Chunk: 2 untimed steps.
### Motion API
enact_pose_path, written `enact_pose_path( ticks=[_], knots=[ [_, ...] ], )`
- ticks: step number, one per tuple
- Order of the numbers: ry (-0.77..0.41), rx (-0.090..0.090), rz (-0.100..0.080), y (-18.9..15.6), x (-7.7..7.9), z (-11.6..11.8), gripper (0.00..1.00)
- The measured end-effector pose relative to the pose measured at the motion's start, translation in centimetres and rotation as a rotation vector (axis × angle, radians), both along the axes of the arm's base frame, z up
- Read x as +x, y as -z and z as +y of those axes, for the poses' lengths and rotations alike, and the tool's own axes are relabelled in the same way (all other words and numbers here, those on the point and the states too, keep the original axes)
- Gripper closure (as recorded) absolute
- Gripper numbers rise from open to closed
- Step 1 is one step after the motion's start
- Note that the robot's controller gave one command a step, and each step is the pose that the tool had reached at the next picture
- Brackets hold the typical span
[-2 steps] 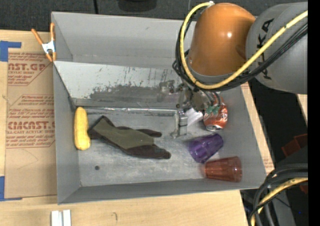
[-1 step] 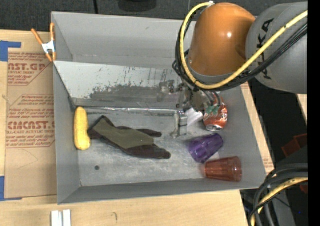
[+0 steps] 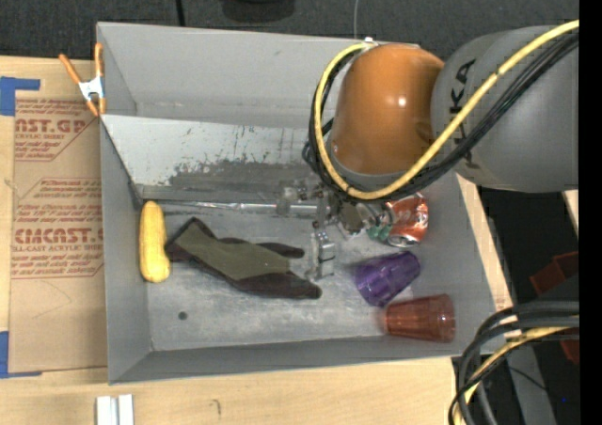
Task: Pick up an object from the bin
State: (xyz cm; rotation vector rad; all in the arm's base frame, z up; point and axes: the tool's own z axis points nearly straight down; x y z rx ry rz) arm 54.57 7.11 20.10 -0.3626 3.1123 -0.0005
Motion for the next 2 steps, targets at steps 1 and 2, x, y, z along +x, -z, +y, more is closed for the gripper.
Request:
enact_pose_path(
  ticks=[1,2],
  knots=[
    [-0.001,0.001,0.004,4.3,0.6,2.2,0.0],
    [-0.125,0.0,0.003,9.9,0.8,2.0,0.0]
  ],
)
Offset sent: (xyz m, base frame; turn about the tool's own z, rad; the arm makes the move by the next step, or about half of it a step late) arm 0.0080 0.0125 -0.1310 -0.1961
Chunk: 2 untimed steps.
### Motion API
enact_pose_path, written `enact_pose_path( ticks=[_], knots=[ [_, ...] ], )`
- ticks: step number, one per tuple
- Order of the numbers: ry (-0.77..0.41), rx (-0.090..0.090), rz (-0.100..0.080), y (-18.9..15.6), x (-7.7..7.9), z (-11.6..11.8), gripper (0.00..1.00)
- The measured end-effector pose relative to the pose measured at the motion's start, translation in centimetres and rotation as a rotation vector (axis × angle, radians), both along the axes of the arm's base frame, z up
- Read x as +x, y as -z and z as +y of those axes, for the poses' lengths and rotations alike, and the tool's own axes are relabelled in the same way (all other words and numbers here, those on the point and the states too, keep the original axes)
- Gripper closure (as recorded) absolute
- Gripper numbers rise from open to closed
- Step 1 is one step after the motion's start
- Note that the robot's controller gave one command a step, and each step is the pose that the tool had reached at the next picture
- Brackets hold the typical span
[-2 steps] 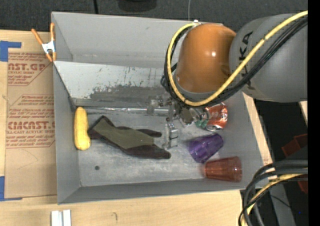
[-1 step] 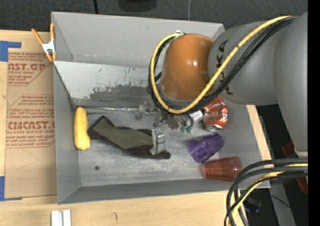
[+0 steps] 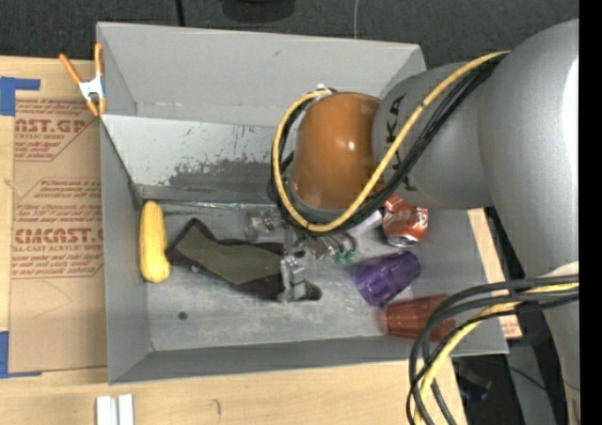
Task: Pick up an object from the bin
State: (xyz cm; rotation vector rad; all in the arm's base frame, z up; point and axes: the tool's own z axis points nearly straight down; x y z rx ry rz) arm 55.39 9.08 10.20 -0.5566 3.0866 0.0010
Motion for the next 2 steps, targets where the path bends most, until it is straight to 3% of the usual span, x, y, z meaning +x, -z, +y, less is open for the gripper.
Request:
enact_pose_path(
  ticks=[1,2],
  knots=[
    [-0.03,0.001,0.001,3.11,-0.17,0.21,1.0],
    [-0.03,0.001,0.001,3.11,-0.17,0.21,1.0]
  ],
)
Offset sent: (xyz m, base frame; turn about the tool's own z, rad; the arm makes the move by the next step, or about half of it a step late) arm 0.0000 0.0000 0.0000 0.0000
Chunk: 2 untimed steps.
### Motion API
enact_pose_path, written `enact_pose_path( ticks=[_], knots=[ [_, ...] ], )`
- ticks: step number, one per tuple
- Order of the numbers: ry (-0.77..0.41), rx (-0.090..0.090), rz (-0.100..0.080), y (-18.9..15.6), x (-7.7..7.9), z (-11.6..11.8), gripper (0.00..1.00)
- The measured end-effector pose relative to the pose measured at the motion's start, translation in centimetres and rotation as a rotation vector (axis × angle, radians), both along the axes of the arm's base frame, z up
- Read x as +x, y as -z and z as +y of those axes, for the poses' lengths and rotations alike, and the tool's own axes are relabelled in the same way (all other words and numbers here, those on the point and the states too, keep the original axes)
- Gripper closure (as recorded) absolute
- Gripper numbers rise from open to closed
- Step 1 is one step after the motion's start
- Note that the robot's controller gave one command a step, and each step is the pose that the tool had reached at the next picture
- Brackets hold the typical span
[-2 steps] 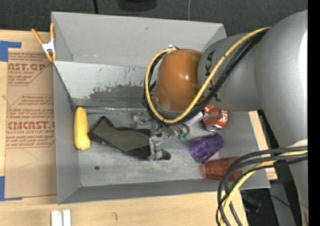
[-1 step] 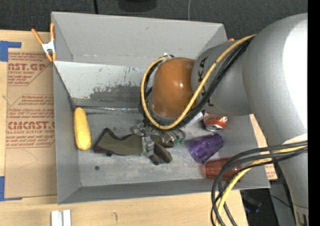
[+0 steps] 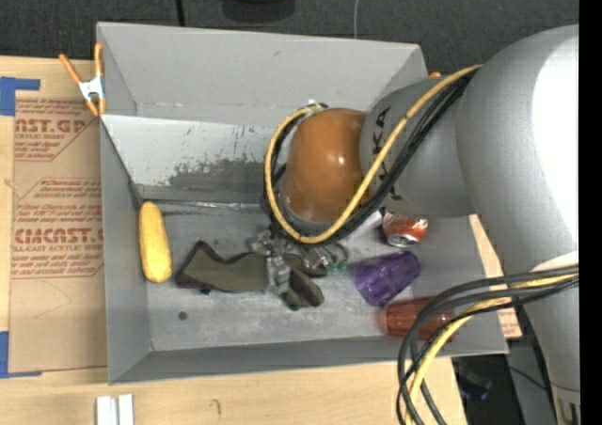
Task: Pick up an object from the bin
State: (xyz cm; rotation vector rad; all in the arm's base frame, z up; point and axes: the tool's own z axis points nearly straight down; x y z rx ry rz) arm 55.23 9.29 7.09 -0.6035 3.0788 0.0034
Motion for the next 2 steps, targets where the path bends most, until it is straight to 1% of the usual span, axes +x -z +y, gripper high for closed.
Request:
enact_pose_path(
  ticks=[1,2],
  knots=[
    [-0.016,-0.002,0.002,-8.91,-0.26,0.21,1.0],
    [-0.016,-0.002,0.002,-8.91,-0.26,0.21,1.0]
  ],
)
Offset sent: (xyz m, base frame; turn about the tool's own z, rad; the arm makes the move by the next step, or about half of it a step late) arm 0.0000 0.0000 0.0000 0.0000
